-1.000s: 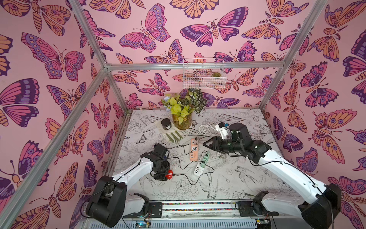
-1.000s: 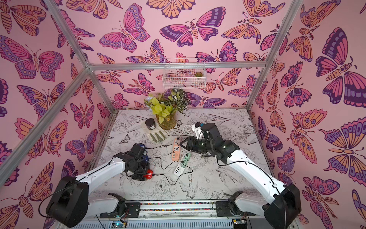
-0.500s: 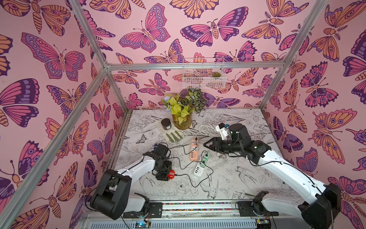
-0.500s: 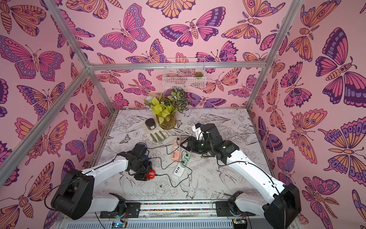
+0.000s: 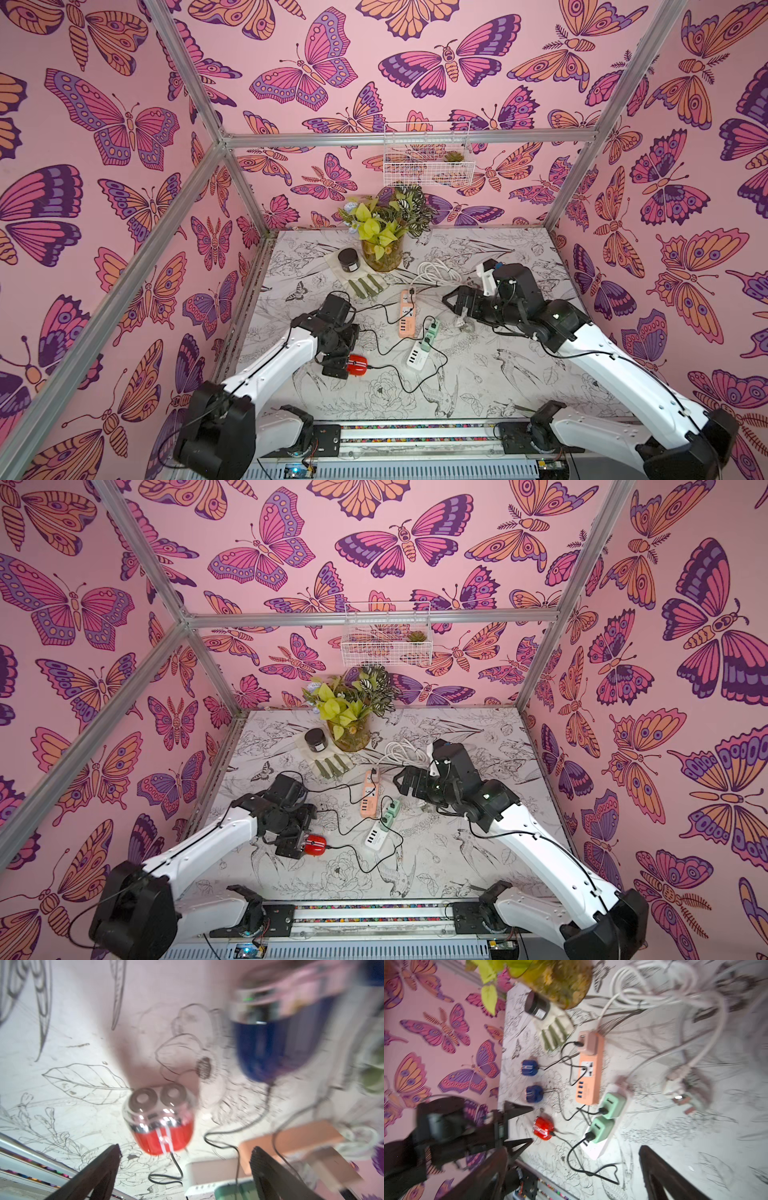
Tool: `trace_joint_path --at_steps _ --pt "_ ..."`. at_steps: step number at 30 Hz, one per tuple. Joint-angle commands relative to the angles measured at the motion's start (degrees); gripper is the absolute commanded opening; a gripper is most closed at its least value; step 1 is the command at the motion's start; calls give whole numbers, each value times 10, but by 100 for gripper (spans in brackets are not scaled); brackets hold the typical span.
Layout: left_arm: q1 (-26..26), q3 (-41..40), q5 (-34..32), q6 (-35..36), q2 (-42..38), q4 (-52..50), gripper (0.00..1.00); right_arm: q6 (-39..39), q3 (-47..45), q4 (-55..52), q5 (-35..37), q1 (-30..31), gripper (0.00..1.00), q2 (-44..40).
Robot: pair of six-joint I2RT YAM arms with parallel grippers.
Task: Charge the electric shaver
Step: Place the electric shaver at the center of the board, then reset both arms
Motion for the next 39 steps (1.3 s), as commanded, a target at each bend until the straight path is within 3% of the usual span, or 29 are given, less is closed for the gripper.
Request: trace_joint_path --at_steps 1,5,7,9,11,15,19,24,32,35,37,39 --pt "6 44 -102 93 -63 -89 100 -11 50 -98 164 -5 99 -31" --pt "25 71 -204 206 -128 -111 100 13 98 -213 393 -5 99 -34" --pt "32 86 -291 263 -140 -136 100 -14 67 -201 507 -7 99 -46" --pt "32 98 -404 276 -124 -191 100 -85 1 -120 538 -25 99 -77" --pt "33 78 -495 344 -114 -177 100 -207 -105 47 528 -43 99 -118" --pt "33 -62 -568 684 -138 92 100 -331 -314 351 565 -69 99 -177" --pt "57 -192 -517 865 -163 351 100 -348 -362 392 482 -157 99 -103" --pt "86 -322 -459 943 -141 629 100 -382 -430 598 375 -218 99 -11" --pt "164 -315 -343 979 -1 840 100 -382 -416 751 247 -303 99 115" --pt "187 -304 -303 982 73 933 100 -403 -407 794 225 -312 99 156" --pt "203 -290 -283 951 110 938 100 -399 -409 823 213 -319 99 186" --pt "211 -303 -266 949 160 1020 100 -399 -427 888 213 -319 99 220"
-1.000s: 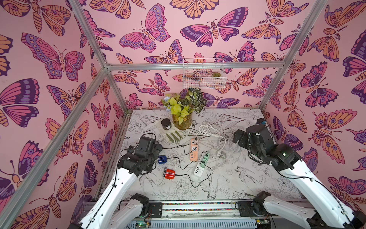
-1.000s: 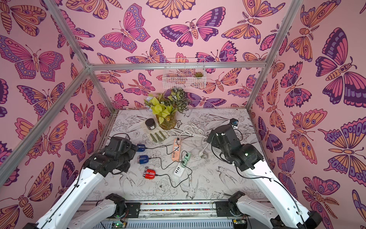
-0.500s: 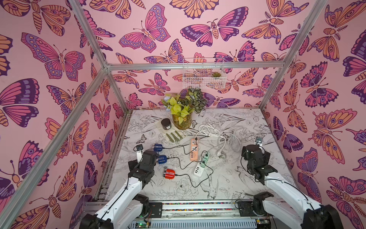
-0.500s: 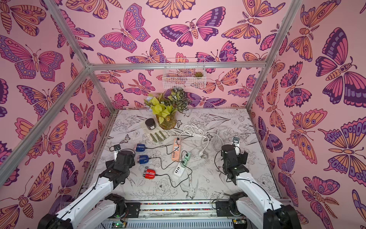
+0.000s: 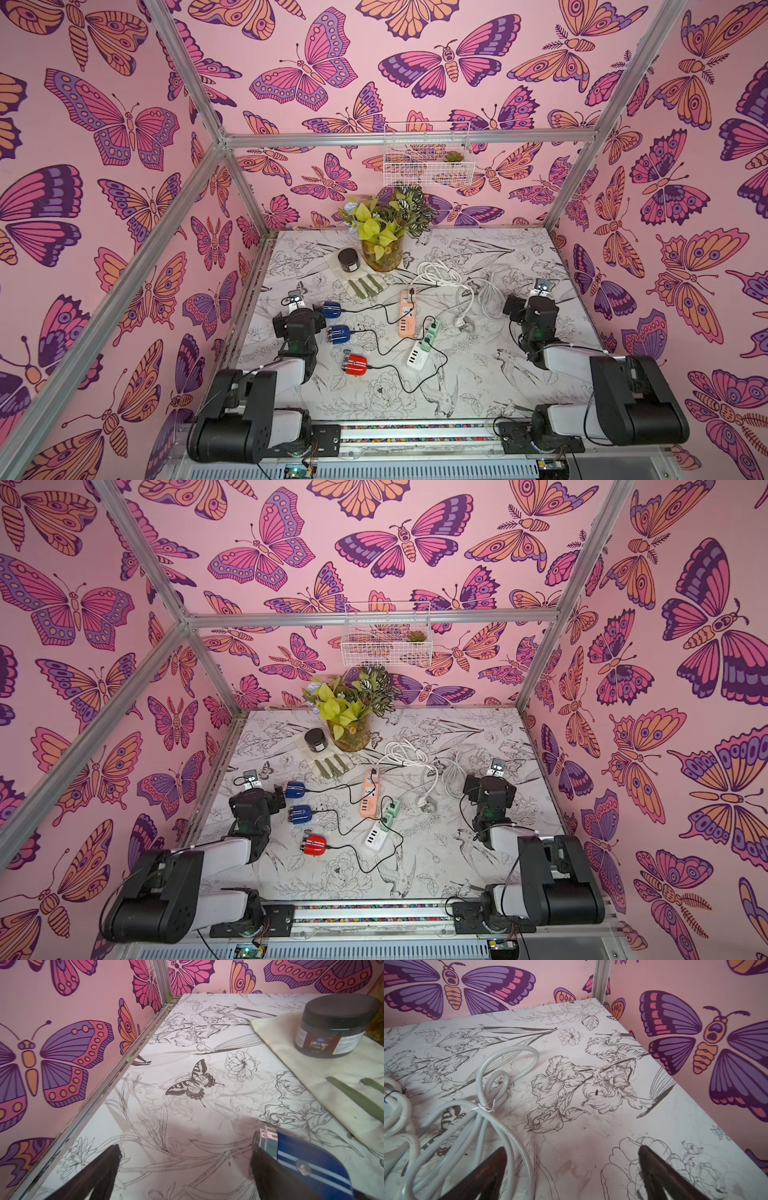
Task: Charge the electric shaver
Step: Reset both arms
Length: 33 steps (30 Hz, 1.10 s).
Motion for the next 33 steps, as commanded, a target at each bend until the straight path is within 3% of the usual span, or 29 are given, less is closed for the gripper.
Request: trace_joint_path --at_steps 1,4,7,8,9,10,12,14,16,18,33 --pt "10 -12 54 8 54 170 100 -14 -17 133 -28 -5 99 43" --pt "4 -23 94 17 37 153 100 -12 -31 171 -18 -5 99 55" --pt "6 -42 104 39 136 311 99 -4 -21 138 -5 -7 99 46" --pt "6 -27 99 30 120 270 99 -5 -18 142 -6 -7 99 53" --pt "14 9 99 5 78 136 99 -7 -9 129 -9 -6 99 55" --pt "30 34 128 -9 75 67 99 -9 -1 107 -14 -6 99 53" --pt "29 35 134 11 105 112 99 -13 20 73 -21 -5 99 55" --pt "33 60 138 2 87 56 99 -14 22 66 -23 -5 99 54" --pt "32 47 138 12 106 126 99 -15 21 68 -23 -5 99 55" --pt "32 51 139 3 84 74 99 -18 25 61 -25 -4 99 54" --pt "25 53 125 13 97 93 99 -18 24 62 -25 -4 99 54"
